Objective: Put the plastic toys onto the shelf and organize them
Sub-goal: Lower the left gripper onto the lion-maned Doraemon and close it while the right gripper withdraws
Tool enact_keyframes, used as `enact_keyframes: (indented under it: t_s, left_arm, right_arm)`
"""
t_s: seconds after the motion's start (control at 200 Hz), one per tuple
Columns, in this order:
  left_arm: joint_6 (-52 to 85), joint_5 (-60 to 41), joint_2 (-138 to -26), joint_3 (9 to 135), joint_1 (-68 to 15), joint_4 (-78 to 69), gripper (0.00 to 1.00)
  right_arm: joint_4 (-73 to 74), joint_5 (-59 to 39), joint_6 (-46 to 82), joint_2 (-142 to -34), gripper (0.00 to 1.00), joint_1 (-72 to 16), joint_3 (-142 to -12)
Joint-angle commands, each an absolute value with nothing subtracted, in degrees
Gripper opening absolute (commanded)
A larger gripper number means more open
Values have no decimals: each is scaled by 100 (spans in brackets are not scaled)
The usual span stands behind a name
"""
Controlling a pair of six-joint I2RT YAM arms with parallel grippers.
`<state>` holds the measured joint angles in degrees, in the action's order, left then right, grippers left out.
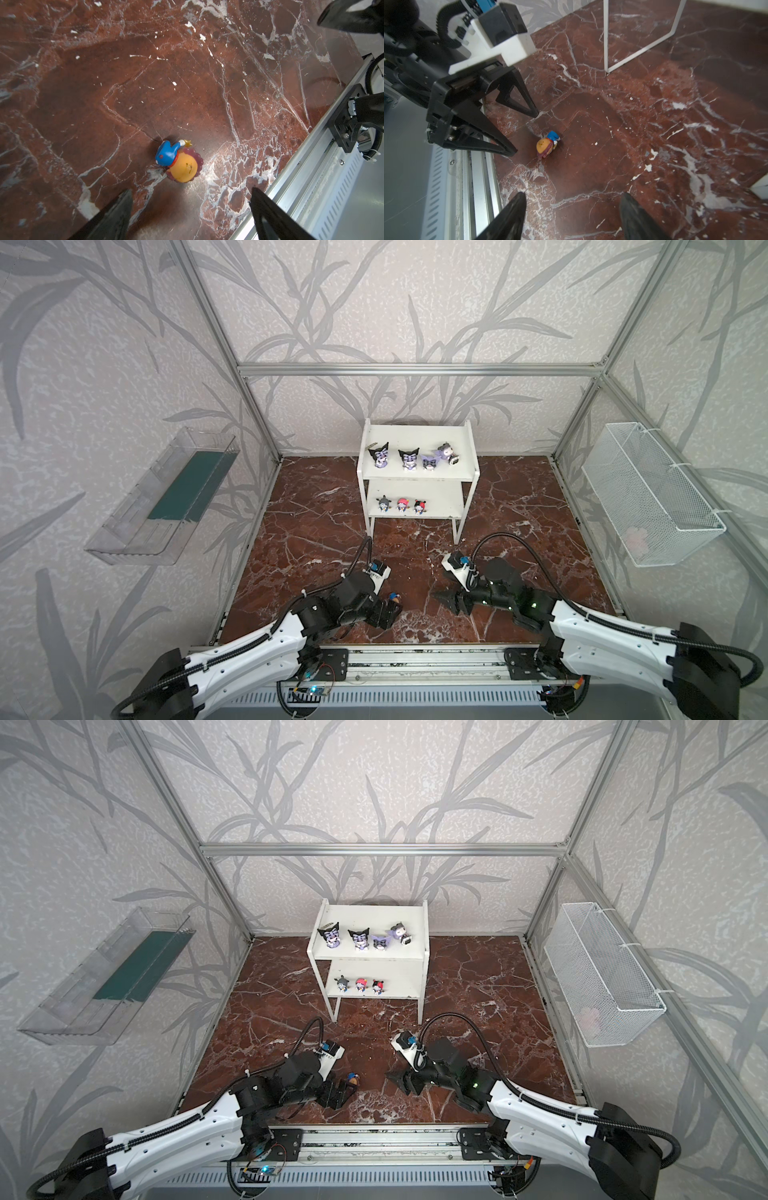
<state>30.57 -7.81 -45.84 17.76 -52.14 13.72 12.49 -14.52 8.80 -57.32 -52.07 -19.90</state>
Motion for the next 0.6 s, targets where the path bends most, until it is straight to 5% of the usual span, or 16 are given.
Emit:
enact_keyframes:
  t_s: [0.0,0.595]
  left_arm:
    - [3566,-726,-4877,1865,-5232,1039,87]
    - [4171,209,-8133,4062,-5468,2814,70]
  right_arm:
    - [1546,-1706,1241,-6014,69,-5283,-2083]
    - [1042,-962,1354,-5285,67,-5300,-1782]
